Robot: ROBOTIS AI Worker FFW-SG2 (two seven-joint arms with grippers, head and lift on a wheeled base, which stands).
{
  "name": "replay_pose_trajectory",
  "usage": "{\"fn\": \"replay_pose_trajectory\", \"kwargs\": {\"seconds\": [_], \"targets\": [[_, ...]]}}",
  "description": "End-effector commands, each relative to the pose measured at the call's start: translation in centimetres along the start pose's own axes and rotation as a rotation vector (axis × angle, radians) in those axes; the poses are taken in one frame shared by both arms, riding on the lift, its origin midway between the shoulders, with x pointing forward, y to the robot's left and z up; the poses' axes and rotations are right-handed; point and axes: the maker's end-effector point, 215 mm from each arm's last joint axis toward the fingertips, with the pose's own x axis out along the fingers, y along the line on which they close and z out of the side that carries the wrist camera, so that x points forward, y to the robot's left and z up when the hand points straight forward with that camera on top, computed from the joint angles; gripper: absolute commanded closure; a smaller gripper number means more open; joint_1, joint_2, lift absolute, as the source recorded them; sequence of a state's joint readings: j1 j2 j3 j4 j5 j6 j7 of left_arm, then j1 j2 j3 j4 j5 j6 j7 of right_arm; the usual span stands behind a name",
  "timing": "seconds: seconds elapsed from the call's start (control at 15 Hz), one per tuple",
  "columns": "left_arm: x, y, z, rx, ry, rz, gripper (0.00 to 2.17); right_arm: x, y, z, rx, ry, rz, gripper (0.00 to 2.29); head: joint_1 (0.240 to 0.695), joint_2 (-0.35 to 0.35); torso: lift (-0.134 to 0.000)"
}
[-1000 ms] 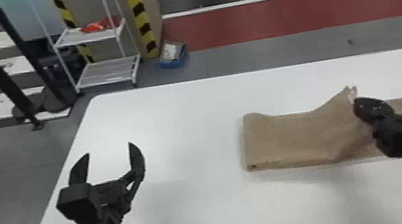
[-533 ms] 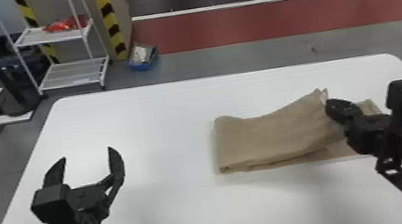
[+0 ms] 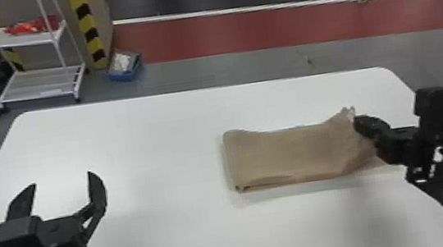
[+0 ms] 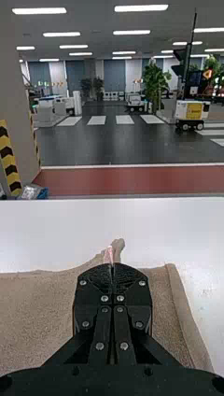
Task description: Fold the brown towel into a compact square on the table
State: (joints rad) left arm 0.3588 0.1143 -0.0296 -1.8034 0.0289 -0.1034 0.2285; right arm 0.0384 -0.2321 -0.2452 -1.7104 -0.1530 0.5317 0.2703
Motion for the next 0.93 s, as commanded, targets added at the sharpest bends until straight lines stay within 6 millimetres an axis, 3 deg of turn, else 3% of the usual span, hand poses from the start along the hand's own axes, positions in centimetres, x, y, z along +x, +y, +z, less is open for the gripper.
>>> {"fn": "replay_pose_trajectory", "kwargs": {"seconds": [0.0,0.13,0.2,0.27,0.47,0.6,0.8,0.87], "targets": [[0.0,-0.1,0.1,0.003,-0.001,-0.003,0.04,1.2,-0.3,-1.4,-0.014,0.002,-0.007,1.36,0.695,-0.104,-0.118],[0.0,-0.1,0.1,0.005,-0.001,-0.002,0.04,0.8,0.4,0.0,0.003,-0.028,0.017,1.36,0.695,-0.109,-0.118],[0.0,-0.2,0.0,0.005,0.002,-0.003,0.04,0.2,0.5,1.7,0.002,-0.057,0.02,1.36,0.695,-0.107,-0.118],[0.0,-0.1,-0.1,0.004,0.006,-0.001,0.04,-0.7,0.0,3.5,0.006,-0.081,0.012,1.36,0.695,-0.104,-0.118],[0.0,0.3,0.0,0.009,0.004,0.003,0.04,-1.8,-3.6,6.0,0.037,-0.11,-0.032,1.36,0.695,-0.113,-0.118],[0.0,0.4,-0.1,0.012,0.005,0.004,0.04,-1.2,-5.1,4.2,0.011,-0.059,-0.048,1.36,0.695,-0.131,-0.118],[0.1,0.0,-0.3,0.012,0.01,-0.005,0.04,1.3,-5.7,-1.7,-0.048,0.089,-0.061,1.31,0.695,-0.153,-0.118],[0.1,0.0,-0.4,0.013,0.014,-0.005,0.04,1.7,-5.8,-4.0,-0.074,0.152,-0.083,0.8,0.695,-0.157,-0.118]]}}
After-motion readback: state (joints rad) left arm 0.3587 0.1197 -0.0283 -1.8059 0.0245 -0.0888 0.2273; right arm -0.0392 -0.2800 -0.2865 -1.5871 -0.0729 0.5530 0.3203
